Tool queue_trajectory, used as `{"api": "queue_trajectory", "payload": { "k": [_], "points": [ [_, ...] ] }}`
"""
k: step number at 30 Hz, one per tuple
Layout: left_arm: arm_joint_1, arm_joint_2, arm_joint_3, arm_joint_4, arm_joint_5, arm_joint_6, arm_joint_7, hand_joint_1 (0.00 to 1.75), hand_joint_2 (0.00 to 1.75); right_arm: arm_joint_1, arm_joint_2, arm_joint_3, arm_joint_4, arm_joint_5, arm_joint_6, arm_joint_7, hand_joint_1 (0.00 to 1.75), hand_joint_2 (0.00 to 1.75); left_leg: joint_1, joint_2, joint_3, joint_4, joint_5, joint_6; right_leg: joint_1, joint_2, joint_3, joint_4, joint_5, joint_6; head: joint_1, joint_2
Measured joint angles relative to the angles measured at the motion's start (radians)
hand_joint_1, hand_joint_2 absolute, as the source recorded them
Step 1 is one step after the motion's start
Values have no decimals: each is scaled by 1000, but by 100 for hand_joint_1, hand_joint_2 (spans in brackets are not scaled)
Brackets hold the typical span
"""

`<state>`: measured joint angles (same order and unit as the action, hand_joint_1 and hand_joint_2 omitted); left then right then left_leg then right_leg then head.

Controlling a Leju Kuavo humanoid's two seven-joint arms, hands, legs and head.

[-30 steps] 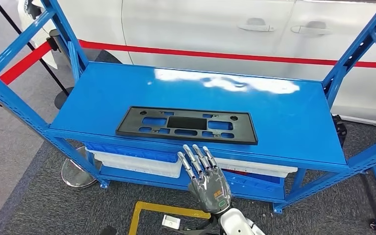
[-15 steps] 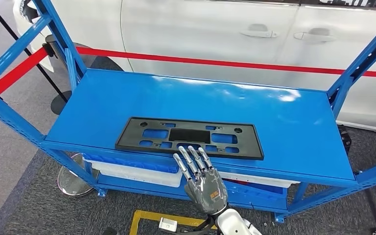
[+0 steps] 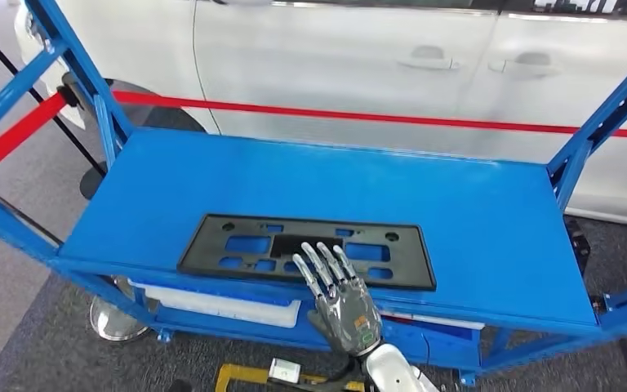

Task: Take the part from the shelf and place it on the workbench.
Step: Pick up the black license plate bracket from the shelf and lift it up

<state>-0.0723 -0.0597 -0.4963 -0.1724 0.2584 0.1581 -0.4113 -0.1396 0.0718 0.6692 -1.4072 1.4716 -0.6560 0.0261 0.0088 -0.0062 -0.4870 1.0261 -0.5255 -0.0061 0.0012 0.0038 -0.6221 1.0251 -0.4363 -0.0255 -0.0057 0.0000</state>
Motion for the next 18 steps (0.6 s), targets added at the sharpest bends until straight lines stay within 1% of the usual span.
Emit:
{"api": "queue_trajectory", "payload": {
  "k": [1,2,3,4,5,6,7,8,9,10,11,12,13,15,17,18],
  "points": [
    [-1,0,0,0,0,0,0,0,0,-3,4,0,0,-2,4,-1,0,175,0,0,-11,26,-5,-3,-3,-1,10,-5,-2,-5,-3,0],
    [-2,0,0,0,0,0,1,0,0,-6,7,-1,0,-5,7,-2,0,175,2,1,-35,73,-19,-7,-5,-2,20,-9,-4,-9,-6,0],
    [-2,-1,0,0,-1,0,1,0,0,-9,10,-1,0,-8,11,-3,0,175,3,1,-69,135,-42,-12,-5,-3,26,-11,-8,-13,-9,0],
    [-3,-1,0,0,-1,0,1,0,0,-12,13,-1,1,-10,16,-4,0,175,5,1,-110,198,-69,-16,-5,-3,30,-12,-12,-16,-12,0],
    [-3,-2,0,0,-3,0,0,0,0,-13,14,-1,2,-12,21,-4,0,175,6,1,-147,246,-90,-20,-5,-3,33,-11,-17,-17,-13,0],
    [-2,-2,0,0,-5,2,0,0,0,-14,14,-1,4,-13,27,-4,0,175,7,1,-170,265,-92,-22,-4,-1,38,-10,-21,-17,-13,0],
    [-1,-2,0,0,-9,4,-1,0,0,-16,14,-1,6,-13,34,-4,0,175,7,1,-175,248,-70,-23,-4,1,43,-9,-26,-17,-13,0],
    [0,-2,-1,0,-14,6,-1,0,0,-20,15,-1,8,-13,43,-4,0,175,6,1,-164,198,-28,-22,-4,2,50,-9,-31,-16,-13,0],
    [0,-2,-1,0,-17,7,-1,0,0,-25,15,-1,10,-13,52,-4,0,175,6,2,-144,127,22,-19,-4,4,56,-8,-36,-13,-13,0],
    [-1,-2,-2,0,-20,7,0,0,0,-34,16,-1,13,-13,64,-3,0,175,4,3,-127,65,53,-15,-4,4,60,-7,-39,-11,-13,0],
    [-3,-2,-2,0,-21,7,0,0,0,-45,18,-1,17,-13,77,-2,0,175,1,3,-116,21,72,-10,-3,4,59,-6,-41,-6,-13,0],
    [-5,-2,-3,0,-24,7,0,0,0,-57,20,-1,22,-12,92,0,0,175,-2,3,-113,0,80,-5,-2,4,56,-6,-43,-1,-12,0],
    [-7,-2,-4,0,-26,6,1,0,0,-69,22,-1,28,-12,106,2,0,175,-5,3,-115,-3,77,1,-1,3,54,-6,-43,4,-12,0],
    [-9,-5,-4,0,-33,5,3,0,0,-95,28,0,42,-10,131,4,0,175,-1,2,-112,-11,91,13,1,3,53,-3,-49,15,-12,0],
    [-12,-8,-5,0,-37,5,4,0,0,-118,33,1,55,-7,145,6,0,175,5,4,-106,-20,96,25,1,2,36,37,-78,23,-9,0],
    [-14,-8,-5,0,-38,5,4,0,0,-126,34,2,59,-7,148,7,0,175,6,5,-104,-22,97,28,-1,1,25,62,-95,26,-8,0]
  ]
}}
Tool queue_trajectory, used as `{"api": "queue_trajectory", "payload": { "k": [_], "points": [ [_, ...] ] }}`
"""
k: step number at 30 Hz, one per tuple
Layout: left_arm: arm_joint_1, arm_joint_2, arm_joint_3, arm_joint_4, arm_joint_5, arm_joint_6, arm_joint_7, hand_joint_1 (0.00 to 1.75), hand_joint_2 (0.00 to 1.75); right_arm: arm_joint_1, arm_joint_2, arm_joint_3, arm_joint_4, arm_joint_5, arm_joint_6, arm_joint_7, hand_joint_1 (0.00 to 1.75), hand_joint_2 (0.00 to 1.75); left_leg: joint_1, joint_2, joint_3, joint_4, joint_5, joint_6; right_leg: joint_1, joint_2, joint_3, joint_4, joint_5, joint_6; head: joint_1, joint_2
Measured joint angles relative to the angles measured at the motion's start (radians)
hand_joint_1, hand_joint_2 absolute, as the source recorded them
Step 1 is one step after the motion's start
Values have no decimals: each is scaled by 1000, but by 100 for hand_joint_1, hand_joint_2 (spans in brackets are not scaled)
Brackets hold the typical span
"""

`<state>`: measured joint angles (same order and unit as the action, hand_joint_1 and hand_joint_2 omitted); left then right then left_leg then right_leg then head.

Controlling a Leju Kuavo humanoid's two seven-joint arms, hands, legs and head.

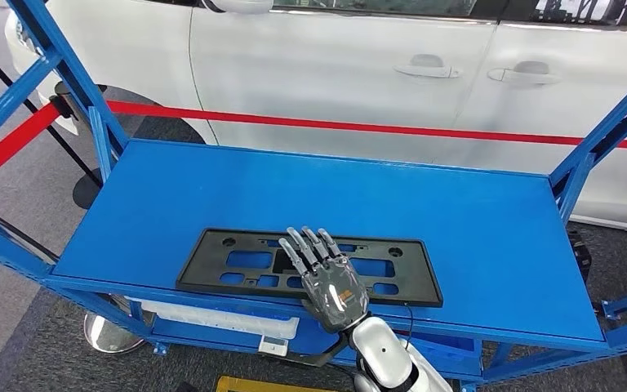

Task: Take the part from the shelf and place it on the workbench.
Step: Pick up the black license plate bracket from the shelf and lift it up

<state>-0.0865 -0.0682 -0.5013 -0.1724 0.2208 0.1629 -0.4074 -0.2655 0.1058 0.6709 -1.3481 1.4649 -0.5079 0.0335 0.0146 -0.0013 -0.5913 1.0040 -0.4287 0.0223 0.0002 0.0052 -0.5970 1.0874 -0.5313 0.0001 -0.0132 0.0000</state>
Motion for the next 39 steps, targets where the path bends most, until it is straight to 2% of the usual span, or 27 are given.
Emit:
{"api": "queue_trajectory", "payload": {
  "k": [2,4,6,7,8,10,11,14,15,16,18,19,20,21,23,24,25,27,29,30,31,33,34,35,36,38,39],
  "points": [
    [-2,0,0,0,0,0,0,0,0,-6,0,0,3,0,1,1,0,175,0,0,0,0,0,2,-1,0,-15,31,-18,2,2,0],
    [-2,0,0,0,0,0,0,0,0,-6,0,0,3,0,1,1,0,175,0,0,0,0,0,2,-1,0,-16,33,-20,2,2,0],
    [-3,0,0,0,1,0,0,0,0,-9,0,0,7,1,2,2,0,175,0,0,0,0,-1,4,-3,0,-44,89,-44,4,3,0],
    [-3,0,0,0,1,0,0,0,0,-10,0,0,13,1,3,3,0,175,-1,-1,0,0,-2,4,-5,0,-74,142,-61,7,3,0],
    [-4,-1,0,0,0,-1,1,0,0,-17,2,2,23,4,11,5,0,175,-1,-2,4,2,-6,2,-8,-1,-75,132,-38,7,4,0],
    [-8,-2,-4,0,-5,-4,4,0,0,-47,9,14,56,13,45,15,0,175,-4,-5,9,9,-17,-11,-8,0,-40,31,31,2,4,0],
    [-10,-3,-7,0,-10,-5,7,0,0,-69,14,22,75,21,69,24,40,175,-4,-6,12,11,-21,-20,-7,0,-7,-45,69,-3,5,0],
    [-18,-3,-17,0,-25,-7,18,0,0,-127,27,42,133,37,123,49,168,175,-2,-5,9,23,-34,-40,-7,0,4,-70,73,-21,4,0],
    [-20,-4,-21,0,-29,-9,21,0,0,-146,32,46,154,38,135,55,171,175,-2,-4,-3,51,-52,-45,-10,-1,6,-73,75,-27,2,0],
    [-22,-4,-23,0,-32,-10,24,0,0,-163,37,49,175,38,142,60,170,175,-1,-4,-27,103,-81,-49,-11,-2,8,-75,76,-31,-1,0],
    [-23,-5,-24,0,-35,-13,26,0,0,-189,44,51,217,34,148,68,167,175,0,-4,-91,236,-141,-55,-10,-4,8,-74,75,-35,-4,0],
    [-23,-5,-24,0,-35,-14,27,0,0,-198,45,51,236,31,148,72,166,175,0,-4,-116,284,-153,-56,-9,-5,8,-74,74,-36,-4,0],
    [-23,-5,-24,0,-35,-14,27,0,0,-204,45,51,254,27,149,74,166,175,0,-4,-123,295,-144,-56,-8,-4,9,-73,73,-36,-5,0],
    [-22,-5,-24,0,-35,-14,27,0,0,-208,45,51,270,23,148,76,167,175,0,-4,-112,267,-118,-55,-8,-4,11,-72,71,-35,-5,0],
    [-22,-4,-24,0,-35,-14,27,0,0,-217,45,51,293,16,147,78,168,175,-1,-4,-49,131,-46,-49,-7,-2,17,-69,65,-31,-5,0],
    [-23,-4,-24,0,-34,-14,27,0,0,-220,45,51,302,13,147,78,168,175,-2,-5,-21,71,-24,-44,-5,-1,17,-67,63,-28,-5,0],
    [-24,-4,-25,0,-34,-14,27,0,0,-223,45,51,311,10,145,79,168,175,-4,-5,-3,32,-14,-40,-3,-1,17,-66,61,-23,-5,0],
    [-24,-4,-25,0,-34,-13,27,0,0,-226,44,50,327,5,143,79,168,175,-7,-6,2,16,-17,-31,-2,0,15,-67,62,-14,-5,0],
    [-22,-5,-25,0,-33,-13,28,0,0,-226,43,47,339,-1,139,79,168,175,-3,-4,6,9,-12,-18,-3,0,15,-62,54,-3,-4,0],
    [-22,-6,-25,0,-33,-12,28,0,0,-227,42,45,343,-4,137,80,168,175,0,-3,9,3,-10,-11,-3,-1,6,-41,39,3,-2,0],
    [-22,-6,-25,0,-33,-11,28,0,0,-228,40,43,348,-7,134,80,168,175,2,-1,11,-1,-8,-5,-4,-1,-13,2,13,8,0,0],
    [-23,-6,-25,0,-33,-9,28,0,0,-226,35,39,355,-9,128,79,168,175,1,-1,10,-1,-8,1,-6,-1,-80,135,-48,14,3,0],
    [-22,-6,-24,0,-33,-8,28,0,0,-225,33,39,359,-10,125,78,168,175,1,-1,11,-1,-9,1,-7,-1,-110,193,-66,16,4,0],
    [-22,-6,-24,0,-33,-8,28,0,0,-224,31,39,362,-10,122,78,168,175,1,-1,12,-1,-10,2,-8,-1,-125,218,-64,17,5,0],
    [-21,-6,-24,0,-33,-8,28,0,0,-223,30,38,364,-10,121,78,168,175,1,-2,13,0,-11,1,-9,-2,-120,201,-41,17,5,0],
    [-21,-8,-24,0,-33,-8,28,0,0,-226,29,37,366,-10,120,78,168,175,1,-5,18,2,-14,-3,-10,-3,-57,68,32,12,6,0],
    [-22,-9,-24,0,-33,-8,28,0,0,-227,29,37,367,-10,120,78,169,175,-1,-6,19,5,-17,-7,-8,-3,-25,1,58,7,6,0]
  ]
}}
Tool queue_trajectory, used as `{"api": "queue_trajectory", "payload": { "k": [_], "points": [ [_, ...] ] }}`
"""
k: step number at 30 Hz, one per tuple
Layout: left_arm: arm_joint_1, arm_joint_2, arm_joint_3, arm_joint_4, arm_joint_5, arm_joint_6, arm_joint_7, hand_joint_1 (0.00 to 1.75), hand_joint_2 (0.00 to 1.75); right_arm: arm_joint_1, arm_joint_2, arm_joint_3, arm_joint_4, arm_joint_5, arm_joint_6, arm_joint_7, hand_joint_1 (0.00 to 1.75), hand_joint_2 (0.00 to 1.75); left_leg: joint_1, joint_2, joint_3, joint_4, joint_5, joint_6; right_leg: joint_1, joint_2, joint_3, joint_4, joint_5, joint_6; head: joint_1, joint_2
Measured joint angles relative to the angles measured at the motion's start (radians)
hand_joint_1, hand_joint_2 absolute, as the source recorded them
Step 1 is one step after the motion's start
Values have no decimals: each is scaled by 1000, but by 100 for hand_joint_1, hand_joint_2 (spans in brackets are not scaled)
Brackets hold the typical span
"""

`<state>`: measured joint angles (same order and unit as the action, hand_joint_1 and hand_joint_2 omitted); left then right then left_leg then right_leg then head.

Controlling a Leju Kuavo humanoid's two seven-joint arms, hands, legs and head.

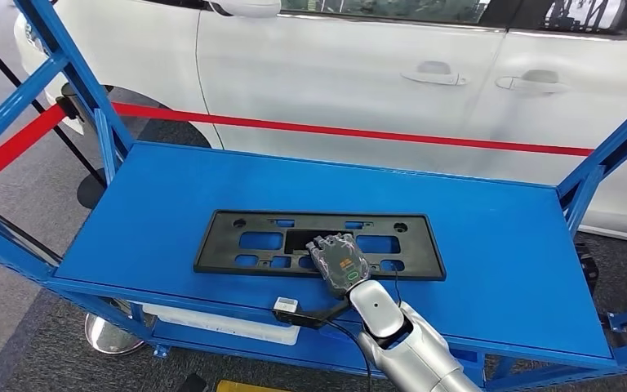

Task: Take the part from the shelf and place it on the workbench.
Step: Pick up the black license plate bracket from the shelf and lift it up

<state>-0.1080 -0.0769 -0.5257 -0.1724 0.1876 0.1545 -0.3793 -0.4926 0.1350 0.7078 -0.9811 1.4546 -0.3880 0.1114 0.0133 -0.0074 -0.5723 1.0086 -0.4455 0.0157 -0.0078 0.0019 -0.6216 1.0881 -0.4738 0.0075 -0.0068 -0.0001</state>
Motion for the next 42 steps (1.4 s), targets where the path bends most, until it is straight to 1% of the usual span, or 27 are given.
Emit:
{"api": "queue_trajectory", "payload": {
  "k": [1,2,5,6,7,10,11,12,13,14,16,17,21,23,25,26,27,28,30,31,32,33,36,38,40,41,42],
  "points": [
    [0,-1,0,0,0,0,0,0,0,-1,0,0,1,0,0,0,170,175,-2,-1,0,2,-2,-5,2,0,21,-46,14,-4,0,0],
    [0,-1,0,0,0,0,0,0,0,-2,0,-1,1,0,0,0,171,175,-3,-2,-1,3,-3,-10,4,0,30,-67,15,-9,0,0],
    [0,-1,0,0,0,0,0,0,0,-3,0,-4,2,-2,-1,-1,174,175,-3,-1,0,5,-9,-28,3,1,34,-76,19,-25,-1,0],
    [0,-1,0,0,0,0,0,0,0,-3,0,-6,2,-5,-2,-2,175,175,-2,0,-5,22,-23,-33,1,0,37,-80,21,-31,-3,0],
    [0,-1,0,0,1,1,-1,0,0,-2,0,-8,2,-10,-4,-4,175,175,0,0,-21,61,-48,-38,-2,-1,40,-84,23,-36,-7,0],
    [3,-1,1,0,9,5,-3,0,0,16,-1,-19,-16,-69,-30,-41,175,175,4,2,-105,250,-140,-49,-2,-3,42,-85,22,-42,-14,0],
    [7,-1,2,0,15,8,-6,0,0,30,-2,-26,-38,-117,-51,-71,175,175,6,2,-122,286,-148,-51,-1,-2,43,-84,21,-43,-14,0],
    [12,0,4,0,23,12,-11,0,0,48,-3,-35,-75,-184,-78,-111,175,175,7,2,-119,284,-136,-52,-1,-1,45,-84,19,-43,-14,0],
    [18,1,7,0,32,17,-17,0,0,69,-4,-43,-128,-267,-108,-158,175,175,8,2,-97,240,-105,-53,-1,2,48,-83,17,-42,-14,0],
    [23,3,10,0,40,22,-23,0,0,93,-5,-50,-191,-359,-138,-208,175,175,10,3,-61,169,-68,-52,-1,5,52,-81,14,-39,-14,0],
    [31,4,19,0,55,32,-38,0,0,150,-5,-55,-354,-558,-194,-307,175,175,8,2,3,44,-25,-46,2,9,56,-77,7,-30,-15,0],
    [34,5,24,0,62,36,-45,0,0,183,-6,-56,-436,-642,-214,-343,175,175,6,0,17,15,-21,-41,3,10,56,-75,4,-25,-15,0],
    [53,4,37,1,78,47,-61,0,0,299,-33,-54,-741,-853,-263,-431,175,175,3,-5,18,2,-18,-11,0,6,50,-61,-10,-3,-14,0],
    [59,5,43,1,86,52,-64,0,0,328,-57,-58,-858,-923,-275,-468,175,175,4,-1,17,-2,-14,2,-3,5,13,17,-61,6,-12,0],
    [60,6,51,1,92,56,-71,0,0,360,-81,-64,-947,-993,-279,-508,175,175,2,0,14,-2,-14,9,-4,4,-52,151,-124,11,-9,0],
    [61,6,53,1,93,57,-75,0,0,380,-91,-68,-980,-1026,-279,-524,175,175,1,0,14,-2,-15,10,-4,4,-76,200,-137,12,-8,0],
    [61,6,55,1,94,57,-78,0,0,402,-99,-72,-1009,-1063,-279,-539,175,175,0,-1,14,-1,-16,11,-4,4,-84,213,-130,11,-8,0],
    [62,6,56,1,94,57,-80,0,0,422,-104,-76,-1033,-1094,-278,-551,175,175,-2,-2,15,-1,-16,11,-4,4,-73,186,-105,8,-7,0],
    [62,6,58,2,94,56,-83,0,0,454,-111,-84,-1073,-1139,-277,-573,175,175,-5,-3,19,-1,-19,9,0,4,-7,48,-35,-5,-5,0],
    [62,6,58,2,95,56,-84,0,0,464,-112,-87,-1085,-1147,-277,-581,175,175,-8,-3,19,1,-21,6,2,3,22,-14,-12,-11,-5,0],
    [62,6,59,2,95,56,-85,0,0,472,-113,-88,-1096,-1151,-276,-586,175,175,-9,-2,19,2,-23,2,6,2,40,-54,-1,-15,-4,0],
    [61,6,60,2,97,57,-85,0,0,478,-114,-89,-1105,-1155,-274,-589,175,175,-10,-2,18,2,-24,-3,9,2,46,-70,0,-17,-4,0],
    [61,7,65,2,112,58,-88,0,0,497,-117,-93,-1120,-1194,-250,-578,175,175,-8,0,17,8,-32,-20,6,1,48,-78,5,-24,-4,0],
    [61,8,72,2,122,61,-87,0,0,511,-118,-101,-1123,-1232,-217,-575,175,175,-6,1,-11,73,-75,-30,0,-3,52,-84,8,-34,-7,0],
    [62,9,79,2,132,67,-82,0,0,532,-119,-110,-1124,-1263,-171,-585,175,175,-3,1,-70,205,-142,-39,1,-6,52,-84,7,-39,-10,0],
    [63,9,82,2,135,70,-79,0,0,546,-120,-115,-1124,-1276,-144,-595,175,175,-2,2,-96,260,-162,-42,1,-8,52,-83,7,-39,-10,0],
    [64,10,84,2,139,73,-76,0,0,561,-121,-121,-1124,-1288,-117,-607,175,175,-1,2,-107,286,-165,-44,2,-9,52,-81,7,-40,-10,0]
  ]
}}
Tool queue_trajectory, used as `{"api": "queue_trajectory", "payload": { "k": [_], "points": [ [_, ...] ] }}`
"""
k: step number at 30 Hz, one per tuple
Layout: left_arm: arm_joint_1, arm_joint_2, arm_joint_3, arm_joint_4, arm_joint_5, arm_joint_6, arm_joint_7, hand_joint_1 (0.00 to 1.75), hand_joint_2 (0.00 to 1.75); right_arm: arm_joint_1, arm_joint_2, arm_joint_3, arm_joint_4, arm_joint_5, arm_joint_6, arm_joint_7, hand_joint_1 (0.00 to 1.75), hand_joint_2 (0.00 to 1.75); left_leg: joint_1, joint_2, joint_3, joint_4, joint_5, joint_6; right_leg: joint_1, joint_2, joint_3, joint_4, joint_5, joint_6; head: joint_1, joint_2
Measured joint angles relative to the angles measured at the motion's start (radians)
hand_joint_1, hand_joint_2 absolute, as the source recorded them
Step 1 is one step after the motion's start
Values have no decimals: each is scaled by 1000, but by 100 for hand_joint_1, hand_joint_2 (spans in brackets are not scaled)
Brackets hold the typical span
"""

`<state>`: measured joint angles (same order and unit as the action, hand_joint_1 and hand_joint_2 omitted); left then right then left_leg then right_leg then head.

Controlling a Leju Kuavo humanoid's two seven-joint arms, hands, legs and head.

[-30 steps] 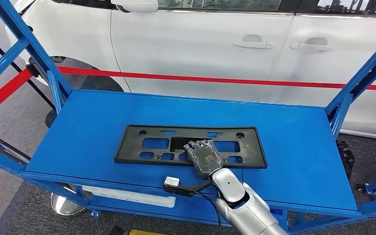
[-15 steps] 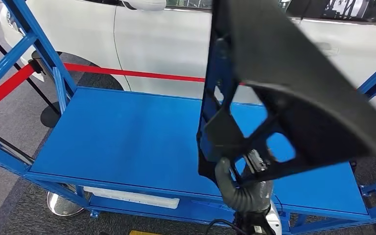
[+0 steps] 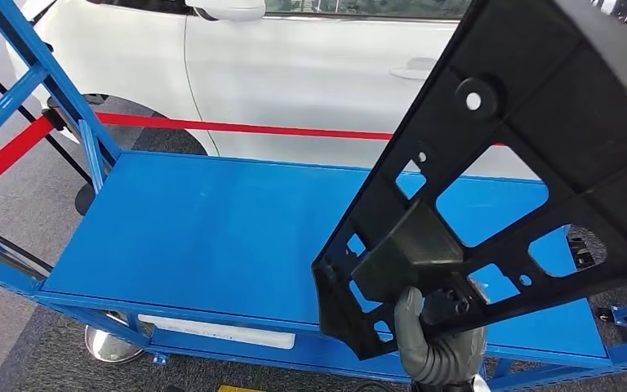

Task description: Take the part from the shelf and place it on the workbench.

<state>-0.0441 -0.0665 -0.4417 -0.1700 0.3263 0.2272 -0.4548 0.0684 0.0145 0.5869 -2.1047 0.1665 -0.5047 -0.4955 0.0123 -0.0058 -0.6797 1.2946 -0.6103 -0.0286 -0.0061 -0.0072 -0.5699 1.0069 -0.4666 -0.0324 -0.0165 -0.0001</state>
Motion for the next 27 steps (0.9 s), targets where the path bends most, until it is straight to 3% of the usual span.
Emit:
{"api": "queue_trajectory", "payload": {
  "k": [1,3,5,9,10,12,14,15,16,17,19,21,24,25,27],
  "points": [
    [1,1,2,0,3,2,4,0,0,16,-1,-6,0,-10,30,-15,175,175,0,0,8,-16,18,-1,0,0,0,2,0,0,0,0],
    [3,5,4,1,7,3,9,0,0,51,-2,-17,1,-19,90,-52,175,175,1,0,69,-141,85,3,0,0,0,6,-2,3,-1,0],
    [4,6,9,2,9,3,13,0,0,84,-2,-26,4,-20,132,-84,175,175,-3,-1,120,-251,127,12,4,1,-4,12,-4,10,0,0],
    [5,6,17,3,9,3,15,0,0,120,-2,-44,10,-21,150,-100,175,175,-5,0,124,-280,144,37,4,3,-12,17,-4,31,0,0],
    [5,6,18,3,9,3,15,0,0,125,-2,-48,11,-22,151,-101,175,175,-3,1,121,-284,150,46,3,5,-17,31,-20,36,2,0],
    [4,6,19,3,9,3,15,0,0,132,-2,-55,12,-22,151,-103,175,175,-1,4,111,-289,163,59,0,7,-49,114,-92,47,6,0],
    [4,6,19,3,9,3,15,0,0,137,-2,-61,14,-22,152,-104,175,175,-3,6,95,-288,173,63,-4,7,-89,236,-167,54,8,0],
    [4,7,19,3,9,3,15,0,0,139,-2,-63,15,-22,152,-104,175,175,-3,6,86,-287,178,62,-5,7,-96,272,-180,56,8,0],
    [4,7,19,3,9,3,15,0,0,141,-2,-65,17,-22,152,-104,175,175,-3,6,77,-284,184,60,-6,7,-84,273,-173,56,9,0],
    [4,7,19,3,9,3,15,0,0,142,-3,-66,17,-22,152,-104,175,175,-3,6,69,-281,189,58,-7,7,-54,237,-150,55,9,0],
    [4,6,19,3,10,3,16,0,0,143,-3,-68,17,-22,154,-104,175,175,-4,4,54,-274,198,50,-6,7,42,94,-102,49,9,0],
    [4,6,20,3,14,3,19,0,0,149,-2,-69,17,-19,162,-107,175,175,-5,3,48,-271,209,38,-1,8,96,4,-83,40,8,0],
    [5,8,20,5,23,4,27,0,0,172,-2,-72,25,-15,181,-129,175,175,-4,1,44,-274,226,18,2,7,87,-7,-69,21,10,0],
    [7,9,20,7,25,6,30,0,0,183,-2,-74,31,-15,189,-141,175,175,-3,1,38,-267,215,12,1,5,80,-9,-60,13,11,0],
    [9,12,21,9,26,8,33,0,0,207,-1,-76,47,-15,206,-166,175,175,0,0,14,-202,142,3,-2,0,60,-14,-39,-3,8,0]
  ]
}}
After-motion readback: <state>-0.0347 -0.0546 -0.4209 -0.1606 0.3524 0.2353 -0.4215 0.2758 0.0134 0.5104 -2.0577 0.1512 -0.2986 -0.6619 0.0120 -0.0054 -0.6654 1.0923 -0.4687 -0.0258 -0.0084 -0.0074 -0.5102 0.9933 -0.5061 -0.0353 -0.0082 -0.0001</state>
